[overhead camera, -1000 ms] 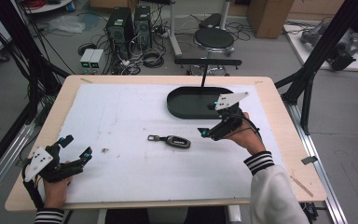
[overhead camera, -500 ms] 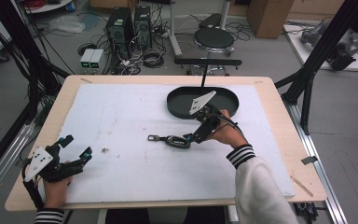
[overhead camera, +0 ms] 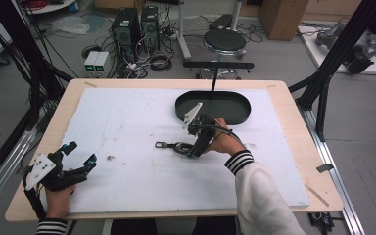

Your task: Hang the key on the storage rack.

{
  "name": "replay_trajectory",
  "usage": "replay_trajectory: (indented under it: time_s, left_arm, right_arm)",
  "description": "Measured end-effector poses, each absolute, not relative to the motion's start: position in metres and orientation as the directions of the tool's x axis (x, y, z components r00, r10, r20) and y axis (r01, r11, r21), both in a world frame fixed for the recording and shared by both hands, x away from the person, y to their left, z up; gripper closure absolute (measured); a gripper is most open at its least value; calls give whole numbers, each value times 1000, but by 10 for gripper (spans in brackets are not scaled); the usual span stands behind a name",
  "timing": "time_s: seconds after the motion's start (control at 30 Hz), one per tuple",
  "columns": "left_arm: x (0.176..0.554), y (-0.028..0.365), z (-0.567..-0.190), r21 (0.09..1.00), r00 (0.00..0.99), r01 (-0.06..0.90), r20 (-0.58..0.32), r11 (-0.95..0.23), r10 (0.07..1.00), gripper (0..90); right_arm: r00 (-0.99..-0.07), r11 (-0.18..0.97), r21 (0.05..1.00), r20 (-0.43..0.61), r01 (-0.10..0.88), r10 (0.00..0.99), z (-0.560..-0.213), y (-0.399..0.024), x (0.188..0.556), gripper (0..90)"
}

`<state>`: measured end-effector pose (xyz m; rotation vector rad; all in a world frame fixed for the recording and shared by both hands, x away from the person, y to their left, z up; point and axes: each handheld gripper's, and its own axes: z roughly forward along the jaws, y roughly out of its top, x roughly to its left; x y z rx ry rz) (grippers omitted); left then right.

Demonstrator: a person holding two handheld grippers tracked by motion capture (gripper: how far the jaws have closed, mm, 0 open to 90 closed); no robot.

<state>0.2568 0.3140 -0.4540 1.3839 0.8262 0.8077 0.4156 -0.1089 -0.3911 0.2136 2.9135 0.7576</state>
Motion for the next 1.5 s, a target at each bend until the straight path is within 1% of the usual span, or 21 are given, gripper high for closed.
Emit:
replay_trajectory:
  time_s: [0.07,0.17,0.27,0.33,0.37,0.47,0.7,0.73,0.8,0.87,0.9,1.0,1.13,1.2,1.3,1.33,1.5]
  left_arm:
    - [257,314,-454,1000,494,-2,-26,31,869,146]
    - [257,314,-454,1000,495,-1,-26,31,869,146]
    - [257,314,-454,1000,495,0,-27,31,869,146]
    - [257,314,-454,999,495,1,-28,32,869,146]
    - [257,314,-454,999,495,1,-28,32,868,146]
    - [257,314,-454,999,495,1,-28,32,869,146]
    - [257,314,-454,1000,495,1,-28,32,869,146]
    - [257,314,-454,999,495,1,-28,32,869,146]
    - [257,314,-454,999,494,2,-29,33,869,146]
    - [257,314,-454,999,495,3,-30,33,869,146]
    - [257,314,-454,999,495,4,-31,33,869,146]
    - [257,314,-454,999,494,4,-32,34,869,146]
    - [258,314,-454,999,494,5,-33,35,869,146]
    - [258,314,-454,999,495,7,-33,34,868,146]
    - [258,314,-454,999,494,7,-33,34,869,146]
    - [258,315,-454,999,494,7,-32,32,869,146]
    - [258,315,-454,999,493,8,-33,33,869,146]
  right_arm:
    - [-984,867,489,-83,97,156,-394,-107,416,15]
    - [-986,890,442,-63,111,154,-400,-103,415,15]
    - [-988,907,409,-65,104,143,-405,-99,415,17]
    - [-988,908,407,-66,98,137,-406,-98,415,21]
    - [-989,910,403,-64,97,134,-406,-97,415,42]
    - [-990,917,388,-66,93,128,-407,-94,416,43]
    - [-989,925,362,-47,116,143,-411,-92,418,63]
    - [-988,926,357,-43,121,146,-412,-92,418,76]
    - [-990,930,348,-32,121,140,-412,-92,418,164]
    - [-990,932,341,-27,123,141,-411,-92,419,211]
    - [-990,932,341,-27,123,141,-411,-92,419,211]
    - [-989,936,330,-36,126,146,-411,-93,420,277]
    - [-986,932,330,-22,148,164,-410,-93,420,348]
    - [-986,932,330,-16,154,168,-411,-93,421,356]
    - [-988,936,322,-13,144,156,-412,-91,421,424]
    - [-988,938,317,-15,139,152,-412,-91,421,458]
    - [-988,944,300,-23,138,152,-411,-87,419,477]
